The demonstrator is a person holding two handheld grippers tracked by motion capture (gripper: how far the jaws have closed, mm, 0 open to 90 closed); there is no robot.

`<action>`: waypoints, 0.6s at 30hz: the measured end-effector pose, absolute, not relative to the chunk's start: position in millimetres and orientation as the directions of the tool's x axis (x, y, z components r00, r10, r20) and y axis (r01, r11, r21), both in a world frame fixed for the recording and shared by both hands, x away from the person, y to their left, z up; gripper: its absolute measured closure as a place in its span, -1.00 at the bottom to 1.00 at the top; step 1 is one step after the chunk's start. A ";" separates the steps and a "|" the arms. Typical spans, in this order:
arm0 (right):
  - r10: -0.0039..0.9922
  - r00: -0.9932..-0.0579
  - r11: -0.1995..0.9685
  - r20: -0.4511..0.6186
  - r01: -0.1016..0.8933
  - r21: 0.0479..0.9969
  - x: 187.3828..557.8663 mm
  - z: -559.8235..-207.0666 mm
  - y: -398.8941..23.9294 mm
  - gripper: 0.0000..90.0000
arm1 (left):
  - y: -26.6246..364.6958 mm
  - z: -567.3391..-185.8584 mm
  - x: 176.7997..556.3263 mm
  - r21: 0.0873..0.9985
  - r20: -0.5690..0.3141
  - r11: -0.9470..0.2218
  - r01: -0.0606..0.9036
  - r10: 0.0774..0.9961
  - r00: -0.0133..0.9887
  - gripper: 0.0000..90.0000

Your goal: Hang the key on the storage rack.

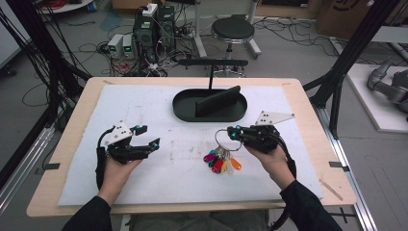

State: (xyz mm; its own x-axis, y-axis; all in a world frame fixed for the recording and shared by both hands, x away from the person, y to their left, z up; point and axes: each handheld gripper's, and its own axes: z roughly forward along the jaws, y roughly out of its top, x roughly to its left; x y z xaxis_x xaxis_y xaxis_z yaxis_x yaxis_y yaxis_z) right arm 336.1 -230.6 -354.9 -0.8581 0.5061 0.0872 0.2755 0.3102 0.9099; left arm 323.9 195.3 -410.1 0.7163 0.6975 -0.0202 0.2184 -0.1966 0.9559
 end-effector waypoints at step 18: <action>0.449 -0.891 0.292 0.061 0.211 0.933 329.1 -328.1 -232.7 0.96 | 129.4 -374.9 334.7 0.975 -0.076 -0.149 0.164 0.470 0.880 -0.32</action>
State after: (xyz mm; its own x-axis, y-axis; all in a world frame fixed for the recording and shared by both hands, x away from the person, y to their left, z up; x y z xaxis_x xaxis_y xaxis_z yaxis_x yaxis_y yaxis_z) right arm 329.1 -232.7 -328.1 -0.8913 0.4492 0.0613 0.2114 0.2921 0.9327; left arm 334.7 129.4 -374.9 0.8796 0.4696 -0.0760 0.1638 -0.1489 0.9752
